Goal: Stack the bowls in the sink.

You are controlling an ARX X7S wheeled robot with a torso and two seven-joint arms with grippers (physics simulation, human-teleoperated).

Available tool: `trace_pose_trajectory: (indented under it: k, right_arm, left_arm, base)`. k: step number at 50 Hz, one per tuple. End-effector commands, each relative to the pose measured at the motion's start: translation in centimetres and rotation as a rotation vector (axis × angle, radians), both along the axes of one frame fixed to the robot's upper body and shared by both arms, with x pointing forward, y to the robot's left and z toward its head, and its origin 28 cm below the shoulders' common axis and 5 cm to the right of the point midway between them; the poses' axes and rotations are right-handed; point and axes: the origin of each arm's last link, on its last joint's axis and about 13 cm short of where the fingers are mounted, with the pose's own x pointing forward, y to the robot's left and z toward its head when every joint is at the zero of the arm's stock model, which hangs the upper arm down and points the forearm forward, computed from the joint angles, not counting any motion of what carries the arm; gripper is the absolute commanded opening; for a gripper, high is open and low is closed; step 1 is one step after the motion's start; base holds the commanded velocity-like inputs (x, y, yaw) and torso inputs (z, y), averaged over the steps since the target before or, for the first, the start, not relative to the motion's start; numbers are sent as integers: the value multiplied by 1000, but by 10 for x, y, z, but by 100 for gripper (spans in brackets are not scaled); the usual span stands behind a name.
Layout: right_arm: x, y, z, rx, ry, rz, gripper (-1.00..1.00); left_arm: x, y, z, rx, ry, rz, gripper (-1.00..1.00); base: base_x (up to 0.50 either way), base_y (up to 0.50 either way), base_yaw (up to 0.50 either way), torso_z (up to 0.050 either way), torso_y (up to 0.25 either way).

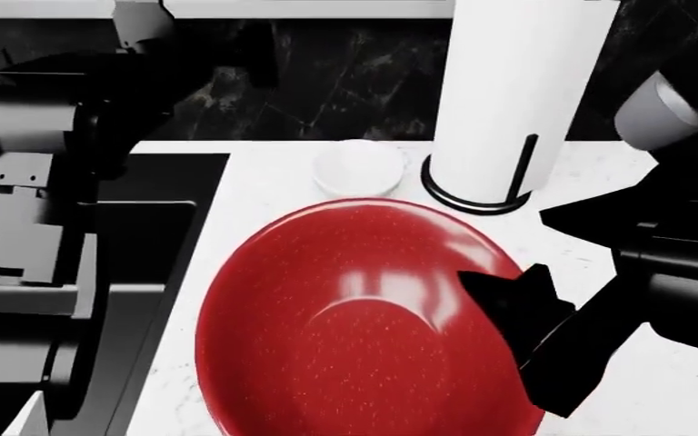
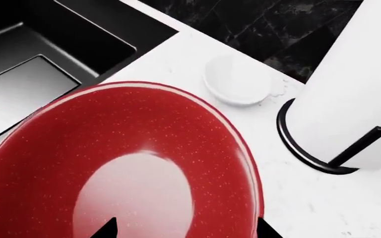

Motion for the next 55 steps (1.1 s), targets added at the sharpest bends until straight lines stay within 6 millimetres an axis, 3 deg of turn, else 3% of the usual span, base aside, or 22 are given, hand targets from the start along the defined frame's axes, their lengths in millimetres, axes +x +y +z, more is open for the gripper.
trace_pose_trajectory:
  k: [1,20,29,38,43,55]
  right_arm:
    - [-1,1,13,40,6,-19,100]
    - [-5,0,21,18,34,-70,100]
    - [5,-1,4,44,193,-170,100]
    - [8,-6,1,48,180,-299,100]
    - [18,-8,-12,14,197,-338,100]
    - [35,-2,-35,-12,223,-309,100]
  left_arm:
    - [4,-2,3,57,-12,-13,100]
    - [-1,-1,3,42,2,-100,100]
    - [0,0,-4,62,8,-87,100]
    - [-1,-3,-8,77,5,-87,100]
    - [1,-2,-10,79,3,-84,100]
    - [0,-2,-13,65,7,-80,100]
  base:
    - [0,0,0,0,-250]
    - [0,0,0,0,-39]
    - [0,0,0,0,0]
    - [0,0,0,0,0]
    - [0,0,0,0,0]
    - [0,0,0,0,0]
